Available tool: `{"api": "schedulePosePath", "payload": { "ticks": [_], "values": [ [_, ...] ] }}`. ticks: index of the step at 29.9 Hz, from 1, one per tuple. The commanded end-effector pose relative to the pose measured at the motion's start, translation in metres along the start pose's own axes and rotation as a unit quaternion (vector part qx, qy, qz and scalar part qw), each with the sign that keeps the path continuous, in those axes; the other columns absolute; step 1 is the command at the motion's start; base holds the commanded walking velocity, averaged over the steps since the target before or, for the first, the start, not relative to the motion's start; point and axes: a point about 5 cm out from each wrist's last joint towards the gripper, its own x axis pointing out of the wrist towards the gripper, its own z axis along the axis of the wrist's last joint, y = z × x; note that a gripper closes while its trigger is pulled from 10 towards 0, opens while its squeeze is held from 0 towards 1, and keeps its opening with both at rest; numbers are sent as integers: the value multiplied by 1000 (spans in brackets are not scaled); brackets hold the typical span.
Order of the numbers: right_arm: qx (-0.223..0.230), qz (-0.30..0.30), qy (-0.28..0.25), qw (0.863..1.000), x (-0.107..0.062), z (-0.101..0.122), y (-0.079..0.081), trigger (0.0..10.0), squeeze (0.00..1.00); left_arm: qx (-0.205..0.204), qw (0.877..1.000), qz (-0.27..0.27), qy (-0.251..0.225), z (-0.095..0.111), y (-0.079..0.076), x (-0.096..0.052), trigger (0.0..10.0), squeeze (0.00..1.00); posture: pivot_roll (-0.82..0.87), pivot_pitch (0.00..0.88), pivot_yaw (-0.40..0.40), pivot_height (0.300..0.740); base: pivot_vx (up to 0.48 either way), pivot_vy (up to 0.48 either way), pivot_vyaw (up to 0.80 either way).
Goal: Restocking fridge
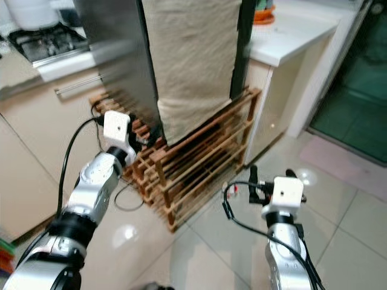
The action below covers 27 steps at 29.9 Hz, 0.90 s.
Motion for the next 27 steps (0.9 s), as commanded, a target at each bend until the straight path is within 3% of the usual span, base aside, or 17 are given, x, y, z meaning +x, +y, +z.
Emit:
{"api": "schedulePosePath", "payload": {
  "ticks": [1, 2, 8, 13, 20, 27],
  "values": [
    [-8, -9, -12, 1000, 1, 4, -4, 10000, 0, 13, 1000, -11, -5, 2, -8, 4, 10000, 0, -101, 27, 78, 740, 0, 480, 0],
    [-11, -7, -10, 1000, 2, 4, -4, 10000, 0, 30, 999, -13, 9, 1, -12, 7, 10000, 0, -100, 28, 78, 740, 0, 0, 0],
    [-16, -11, -24, 1000, 5, 10, -2, 10000, 0, 5, 1000, -12, -20, 12, -14, 10, 10000, 0, -100, 30, 79, 740, 0, 0, 0],
    [-23, -17, -38, 999, 6, 16, -5, 10000, 0, -13, 999, 3, -51, 26, -16, 13, 10000, 0, -106, 34, 79, 740, 454, 0, 0],
    [-19, -22, -38, 999, 4, 17, -7, 10000, 0, -24, 998, 9, -57, 30, -18, 15, 10000, 0, -108, 35, 79, 740, 457, 0, 0],
    [-23, -15, -25, 999, -1, 11, -9, 10000, 0, -85, 993, 71, -50, 31, -1, 15, 10000, 0, -110, 30, 78, 740, 45, 440, 0]
  ]
}}
